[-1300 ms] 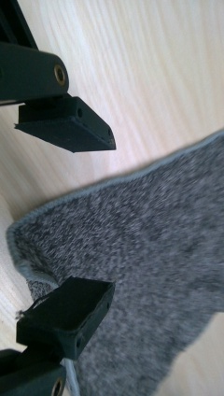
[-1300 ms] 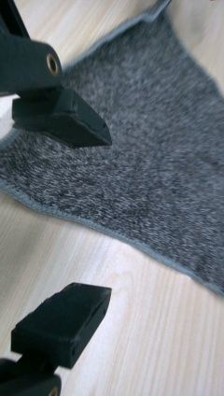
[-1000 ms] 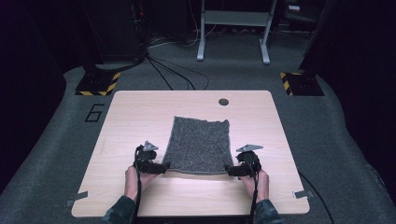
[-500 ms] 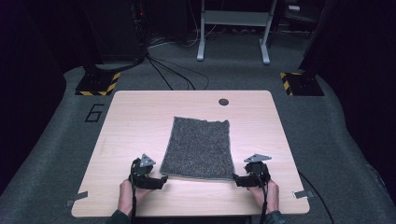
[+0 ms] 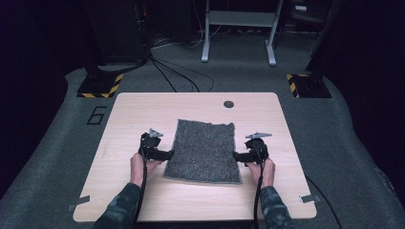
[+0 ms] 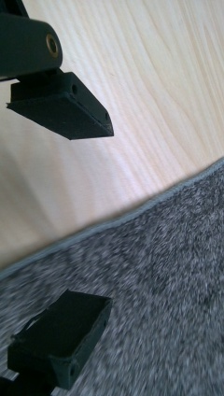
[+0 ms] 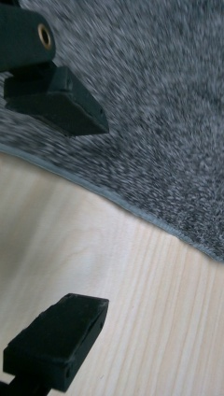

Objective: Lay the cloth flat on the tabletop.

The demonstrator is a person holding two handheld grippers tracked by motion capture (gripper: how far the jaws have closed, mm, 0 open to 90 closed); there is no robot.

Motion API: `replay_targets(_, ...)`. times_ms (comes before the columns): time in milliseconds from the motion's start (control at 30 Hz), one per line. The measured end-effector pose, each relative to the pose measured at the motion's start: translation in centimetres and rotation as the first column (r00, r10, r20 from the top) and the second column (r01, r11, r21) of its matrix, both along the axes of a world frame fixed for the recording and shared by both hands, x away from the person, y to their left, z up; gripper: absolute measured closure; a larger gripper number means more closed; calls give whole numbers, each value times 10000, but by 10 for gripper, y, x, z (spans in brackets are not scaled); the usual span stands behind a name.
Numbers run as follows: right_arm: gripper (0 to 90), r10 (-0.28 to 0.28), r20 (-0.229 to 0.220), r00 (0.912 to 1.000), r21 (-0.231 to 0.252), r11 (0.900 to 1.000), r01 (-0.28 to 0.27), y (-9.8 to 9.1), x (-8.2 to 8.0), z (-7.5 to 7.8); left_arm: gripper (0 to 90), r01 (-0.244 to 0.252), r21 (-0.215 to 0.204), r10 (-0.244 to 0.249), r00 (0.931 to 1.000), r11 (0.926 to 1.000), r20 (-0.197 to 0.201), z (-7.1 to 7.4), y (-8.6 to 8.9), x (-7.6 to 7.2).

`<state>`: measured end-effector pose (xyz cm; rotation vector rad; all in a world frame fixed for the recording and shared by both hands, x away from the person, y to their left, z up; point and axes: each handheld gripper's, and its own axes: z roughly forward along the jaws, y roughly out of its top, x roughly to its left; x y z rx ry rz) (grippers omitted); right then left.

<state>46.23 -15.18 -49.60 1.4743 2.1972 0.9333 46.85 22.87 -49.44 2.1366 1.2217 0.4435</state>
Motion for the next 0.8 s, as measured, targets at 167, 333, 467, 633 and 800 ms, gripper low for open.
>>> replay_targets(167, 124, 115, -351, 9993, -544, 9984, -133, 10, 13, -14, 157, -148, 85, 151, 9988, 9999, -461, -14, -3, 1)
replay_targets(333, 118, 106, -484, 9988, -848, 9963, -147, 14, 15, -18, 157, -48, 510, 65, 9994, 9987, -327, -20, -5, -7)
replay_targets(467, 111, 99, -438, 9990, -974, 9951, -141, 13, 14, -19, 156, -153, 562, 168, 9995, 9983, -261, -21, -5, -18)
replay_targets(633, 110, 133, -351, 9993, -978, 9951, -167, 9, 11, -20, 155, -157, 551, 165, 9998, 9984, -137, -22, -5, -30)
replay_targets(800, 110, 93, -274, 9996, -944, 9955, -118, 6, 4, -20, 154, -263, 478, 267, 9996, 9985, -74, -23, -5, -38)
